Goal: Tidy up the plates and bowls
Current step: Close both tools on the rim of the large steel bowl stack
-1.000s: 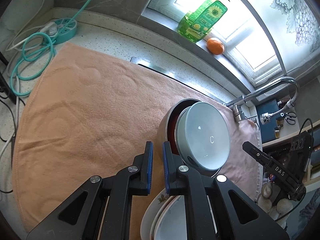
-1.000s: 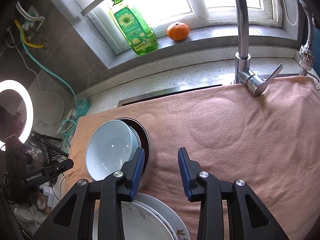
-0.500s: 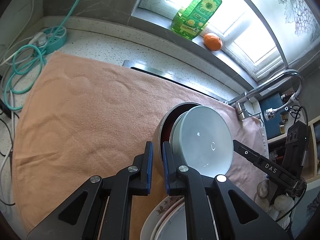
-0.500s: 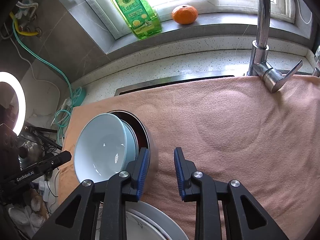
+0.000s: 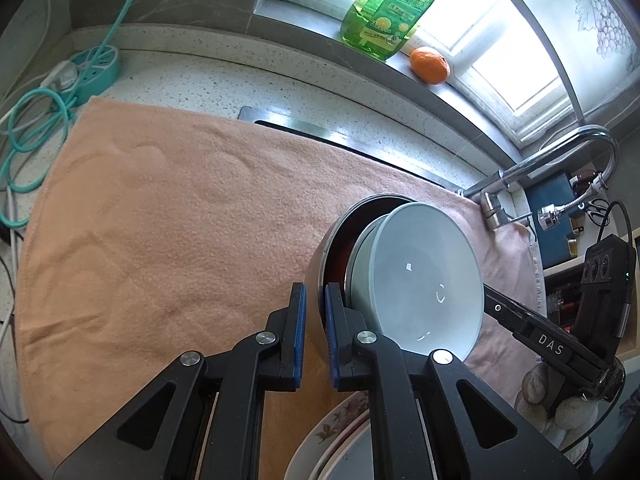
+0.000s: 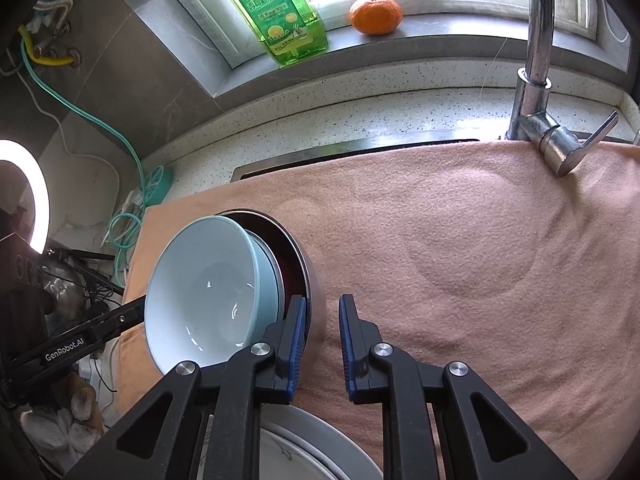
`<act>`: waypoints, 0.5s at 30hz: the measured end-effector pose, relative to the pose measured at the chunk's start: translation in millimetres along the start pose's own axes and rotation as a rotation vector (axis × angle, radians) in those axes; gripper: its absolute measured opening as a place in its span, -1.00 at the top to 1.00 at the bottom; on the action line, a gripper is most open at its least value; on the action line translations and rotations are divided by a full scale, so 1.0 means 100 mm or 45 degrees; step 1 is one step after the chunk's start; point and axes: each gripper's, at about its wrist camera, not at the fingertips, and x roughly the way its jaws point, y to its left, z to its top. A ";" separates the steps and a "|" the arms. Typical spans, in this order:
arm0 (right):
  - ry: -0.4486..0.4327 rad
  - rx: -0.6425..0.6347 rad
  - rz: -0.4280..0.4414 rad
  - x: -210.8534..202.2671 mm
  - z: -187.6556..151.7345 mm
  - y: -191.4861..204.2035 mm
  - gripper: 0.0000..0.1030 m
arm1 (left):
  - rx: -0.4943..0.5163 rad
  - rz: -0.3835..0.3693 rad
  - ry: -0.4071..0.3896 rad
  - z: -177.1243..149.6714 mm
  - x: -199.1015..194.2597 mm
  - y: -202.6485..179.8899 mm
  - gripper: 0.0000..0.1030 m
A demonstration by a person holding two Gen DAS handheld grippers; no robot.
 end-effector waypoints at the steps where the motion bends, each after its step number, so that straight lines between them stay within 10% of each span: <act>1: 0.004 0.001 0.001 0.01 0.00 0.00 0.72 | -0.003 -0.001 0.004 0.01 0.01 0.01 0.84; 15: 0.046 -0.017 -0.018 0.08 0.02 0.07 0.84 | 0.012 -0.016 0.044 0.06 0.12 -0.01 0.85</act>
